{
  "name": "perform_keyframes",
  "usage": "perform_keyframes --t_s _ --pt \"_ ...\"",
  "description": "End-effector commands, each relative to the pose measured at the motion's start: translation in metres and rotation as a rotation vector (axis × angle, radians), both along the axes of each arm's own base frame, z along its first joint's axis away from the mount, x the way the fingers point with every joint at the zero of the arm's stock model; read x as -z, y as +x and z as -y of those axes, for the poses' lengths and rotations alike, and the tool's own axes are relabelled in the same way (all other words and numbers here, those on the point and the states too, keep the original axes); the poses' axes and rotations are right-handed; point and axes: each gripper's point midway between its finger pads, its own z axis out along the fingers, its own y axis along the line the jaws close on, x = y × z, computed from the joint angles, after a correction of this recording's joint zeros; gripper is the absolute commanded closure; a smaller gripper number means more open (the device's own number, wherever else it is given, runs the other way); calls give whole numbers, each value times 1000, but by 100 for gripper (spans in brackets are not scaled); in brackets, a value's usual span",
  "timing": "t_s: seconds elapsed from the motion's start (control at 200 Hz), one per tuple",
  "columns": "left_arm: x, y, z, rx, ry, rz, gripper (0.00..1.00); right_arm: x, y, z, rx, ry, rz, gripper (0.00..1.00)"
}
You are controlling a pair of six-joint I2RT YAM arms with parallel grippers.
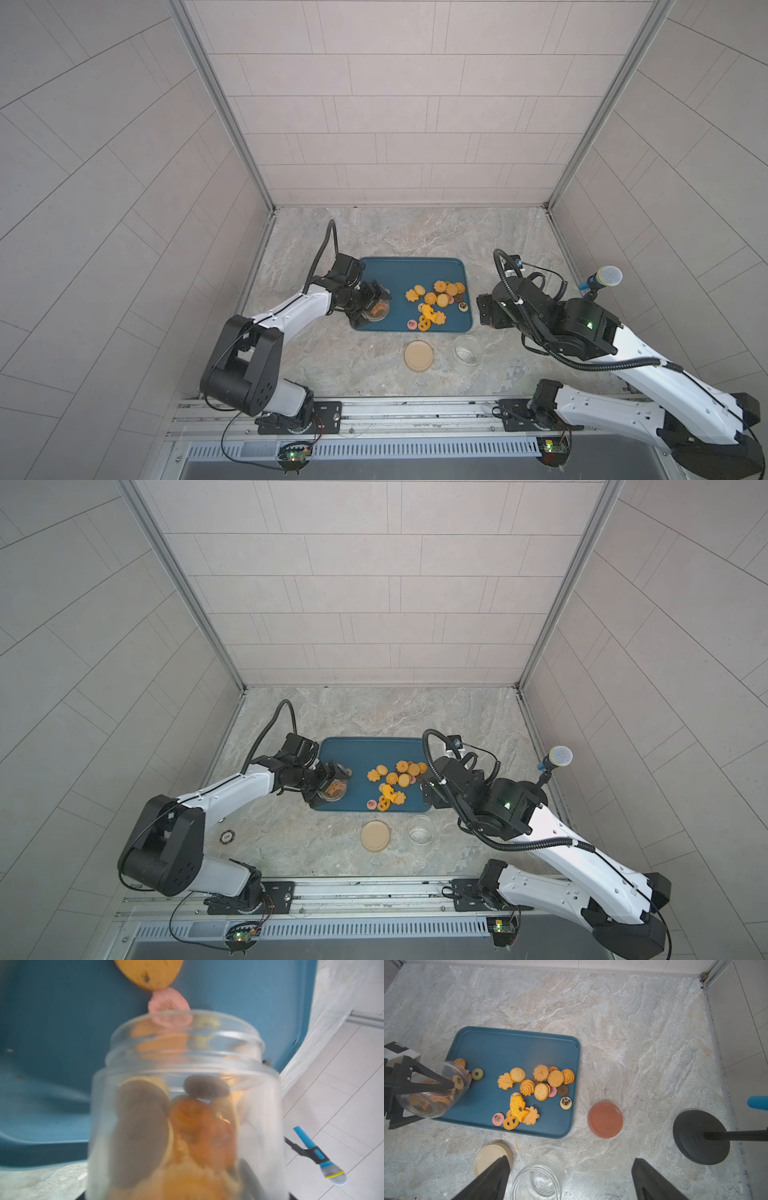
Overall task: Pour the cookies out of the jar
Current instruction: Pour the cookies in the jar onto the tray.
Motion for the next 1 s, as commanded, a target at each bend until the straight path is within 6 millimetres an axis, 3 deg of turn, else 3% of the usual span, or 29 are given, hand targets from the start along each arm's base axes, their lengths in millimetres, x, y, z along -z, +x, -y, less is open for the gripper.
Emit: perform_keyframes --t_s 0.0,0.115,0.24,0.465,0.625,0.716,0.786,0.851,0.906,0.996 --pt "-29 22 -6 -55 -38 101 100 -6 0 7 24 -13 8 4" --pt "-21 19 7 -59 -196 2 100 -8 1 4 22 -7 5 4" --pt "-54 32 16 -162 -355 84 100 -10 1 6 24 -10 14 4" --pt "-54 47 22 -219 -453 71 100 -11 2 1 20 3 5 5" --pt "-53 40 14 -263 -424 55 100 -11 1 7 28 -5 12 5" --pt "-63 44 17 -333 -521 53 100 -10 0 7 26 -6 8 5" --pt "-58 42 17 -358 -539 13 100 -9 1 6 30 -8 8 5" --pt "-78 49 22 -403 -627 56 100 -10 2 5 29 0 9 5" --pt "-82 47 22 -378 -581 52 100 -10 2 4 29 4 11 5" --pt "-71 43 18 -381 -526 36 100 -10 2 5 30 2 11 5"
